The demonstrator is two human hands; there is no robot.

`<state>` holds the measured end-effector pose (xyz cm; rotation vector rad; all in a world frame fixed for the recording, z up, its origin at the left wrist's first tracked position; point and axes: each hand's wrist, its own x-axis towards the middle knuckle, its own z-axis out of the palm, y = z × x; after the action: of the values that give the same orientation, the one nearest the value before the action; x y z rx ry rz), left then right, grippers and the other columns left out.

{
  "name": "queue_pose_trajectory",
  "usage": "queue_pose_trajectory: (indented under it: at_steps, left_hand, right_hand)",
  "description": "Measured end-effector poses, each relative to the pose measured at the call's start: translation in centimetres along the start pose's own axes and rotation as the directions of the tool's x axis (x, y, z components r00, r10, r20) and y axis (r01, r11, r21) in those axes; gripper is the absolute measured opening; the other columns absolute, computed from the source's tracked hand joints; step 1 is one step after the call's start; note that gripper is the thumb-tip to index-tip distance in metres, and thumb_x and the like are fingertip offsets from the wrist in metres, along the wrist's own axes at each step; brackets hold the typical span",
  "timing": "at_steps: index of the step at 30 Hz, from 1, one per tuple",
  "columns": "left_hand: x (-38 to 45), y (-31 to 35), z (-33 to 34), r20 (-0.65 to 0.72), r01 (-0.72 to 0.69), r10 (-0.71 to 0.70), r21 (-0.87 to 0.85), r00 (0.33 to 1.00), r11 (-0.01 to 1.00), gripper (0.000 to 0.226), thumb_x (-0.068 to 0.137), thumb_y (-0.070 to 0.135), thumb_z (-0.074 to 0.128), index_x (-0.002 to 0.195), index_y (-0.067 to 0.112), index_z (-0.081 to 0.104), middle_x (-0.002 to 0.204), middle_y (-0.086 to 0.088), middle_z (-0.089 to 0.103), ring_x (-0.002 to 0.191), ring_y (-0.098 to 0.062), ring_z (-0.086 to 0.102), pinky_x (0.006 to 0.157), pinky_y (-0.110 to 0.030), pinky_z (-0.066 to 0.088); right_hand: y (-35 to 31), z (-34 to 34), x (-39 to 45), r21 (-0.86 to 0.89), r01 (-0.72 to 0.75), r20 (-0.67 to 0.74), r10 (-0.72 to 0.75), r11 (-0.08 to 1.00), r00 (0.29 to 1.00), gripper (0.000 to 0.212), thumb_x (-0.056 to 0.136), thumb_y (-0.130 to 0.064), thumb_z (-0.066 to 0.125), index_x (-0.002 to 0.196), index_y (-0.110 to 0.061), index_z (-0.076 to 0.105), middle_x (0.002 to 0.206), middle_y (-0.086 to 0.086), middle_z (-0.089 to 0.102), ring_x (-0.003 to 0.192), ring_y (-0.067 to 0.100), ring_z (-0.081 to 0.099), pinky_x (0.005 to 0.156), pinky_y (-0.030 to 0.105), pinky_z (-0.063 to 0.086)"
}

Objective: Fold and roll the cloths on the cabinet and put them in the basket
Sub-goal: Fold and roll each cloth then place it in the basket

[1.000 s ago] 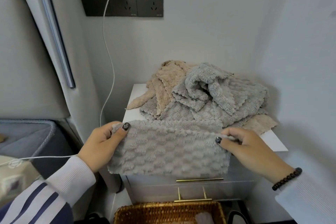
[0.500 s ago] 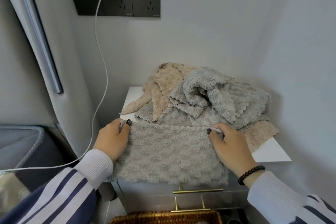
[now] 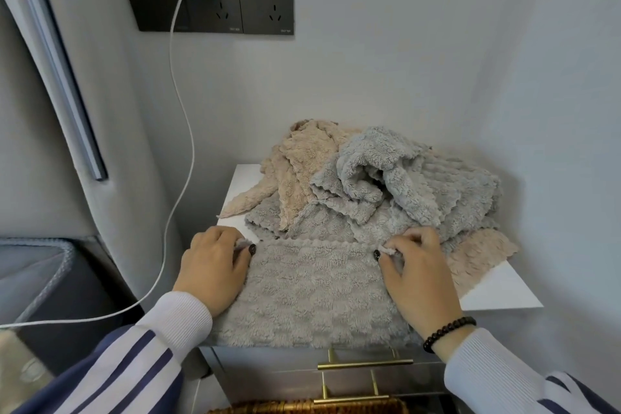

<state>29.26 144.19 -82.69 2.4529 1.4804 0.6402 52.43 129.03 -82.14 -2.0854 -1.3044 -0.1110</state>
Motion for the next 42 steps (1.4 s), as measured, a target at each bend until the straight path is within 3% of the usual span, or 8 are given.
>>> queue_pose_trajectory:
  at_steps: [8,13,16,20,23,29,33,42]
  left_hand:
    - [-1.5,-1.4,-2.1,0.128,-0.114,0.141,-0.199,0.982,0.973,0.015,0.084,0.019,0.067,0.084,0.03,0.057,0.095,0.016,0.055,0.097,-0.01,0.047,0.082,-0.023,0.038]
    - [-2.6,-2.8,-3.5,0.123,-0.018,0.071,-0.389,0.99,0.921,0.028,0.073,0.01,0.077,0.071,0.035,0.065,0.087,0.013,0.062,0.085,-0.004,0.059,0.076,-0.013,0.044]
    - [-2.7,-3.3,-4.5,0.137,0.045,0.036,-0.544,0.99,0.838,0.017,0.063,0.024,0.086,0.068,0.027,0.07,0.084,0.008,0.065,0.077,-0.013,0.063,0.077,-0.026,0.052]
    - [-2.5,-3.3,-6.6,0.188,0.156,-0.019,-0.75,0.982,0.643,0.057,0.04,0.058,0.087,0.068,0.01,0.073,0.082,-0.007,0.07,0.074,-0.017,0.067,0.067,-0.023,0.055]
    - [-1.9,-2.8,-7.1,0.225,0.252,-0.118,-0.794,0.967,0.553,0.042,0.053,0.046,0.086,0.07,0.01,0.073,0.078,-0.007,0.073,0.072,-0.015,0.069,0.062,-0.022,0.053]
    - [-0.5,-2.3,-3.5,0.084,0.286,-0.274,-0.365,0.958,0.886,0.024,0.09,0.039,0.06,0.084,0.016,0.061,0.079,0.001,0.063,0.076,-0.018,0.056,0.064,-0.03,0.041]
    - [-0.2,-1.6,-2.3,0.021,0.261,-0.267,-0.298,0.963,0.918,0.024,0.096,0.035,0.05,0.091,0.011,0.051,0.08,-0.003,0.058,0.072,-0.02,0.051,0.057,-0.029,0.034]
    - [-0.3,-2.6,-4.0,-0.198,0.085,-0.131,-0.229,0.971,0.97,0.011,0.088,0.006,0.057,0.097,0.012,0.058,0.108,0.0,0.042,0.084,-0.014,0.052,0.088,-0.029,0.045]
  right_hand:
    - [-0.1,-2.1,1.0,0.037,-0.128,0.246,0.115,0.991,0.963,0.017,0.081,-0.021,0.073,0.071,-0.029,0.063,0.091,-0.002,0.05,0.082,0.004,0.041,0.062,0.006,0.029]
    - [-0.2,-2.9,1.4,0.031,-0.179,0.336,0.158,0.983,0.928,0.021,0.079,-0.019,0.076,0.063,-0.028,0.067,0.071,-0.018,0.059,0.056,-0.001,0.052,0.047,0.005,0.036]
    - [-0.5,-3.7,1.3,0.18,-0.263,0.39,0.177,0.948,0.904,0.015,0.079,-0.013,0.076,0.065,-0.018,0.073,0.045,-0.021,0.059,0.034,0.001,0.048,0.036,0.009,0.031]
    - [-1.3,-4.6,1.2,0.408,-0.381,0.407,0.208,0.83,0.889,0.006,0.077,-0.017,0.077,0.071,-0.019,0.075,0.051,0.003,0.059,0.045,0.015,0.042,0.046,0.024,0.033]
    - [-2.1,-4.0,1.6,0.484,-0.366,0.333,0.22,0.795,0.917,0.002,0.081,-0.016,0.072,0.079,-0.016,0.073,0.048,-0.002,0.051,0.04,0.009,0.037,0.041,0.018,0.033]
    - [-2.6,0.1,3.5,0.259,-0.13,0.036,0.125,0.957,0.992,0.011,0.088,-0.019,0.061,0.079,-0.016,0.068,0.069,0.003,0.065,0.054,0.022,0.051,0.053,0.027,0.039]
    - [-2.2,2.3,4.4,0.05,-0.115,-0.016,0.116,0.992,0.993,0.019,0.092,-0.025,0.056,0.104,-0.011,0.061,0.093,0.007,0.062,0.074,0.022,0.056,0.064,0.03,0.041]
    - [-4.2,1.3,4.1,-0.242,0.003,-0.026,-0.009,0.97,1.0,0.032,0.093,-0.026,0.056,0.117,-0.006,0.051,0.108,0.014,0.056,0.083,0.03,0.058,0.058,0.032,0.044]
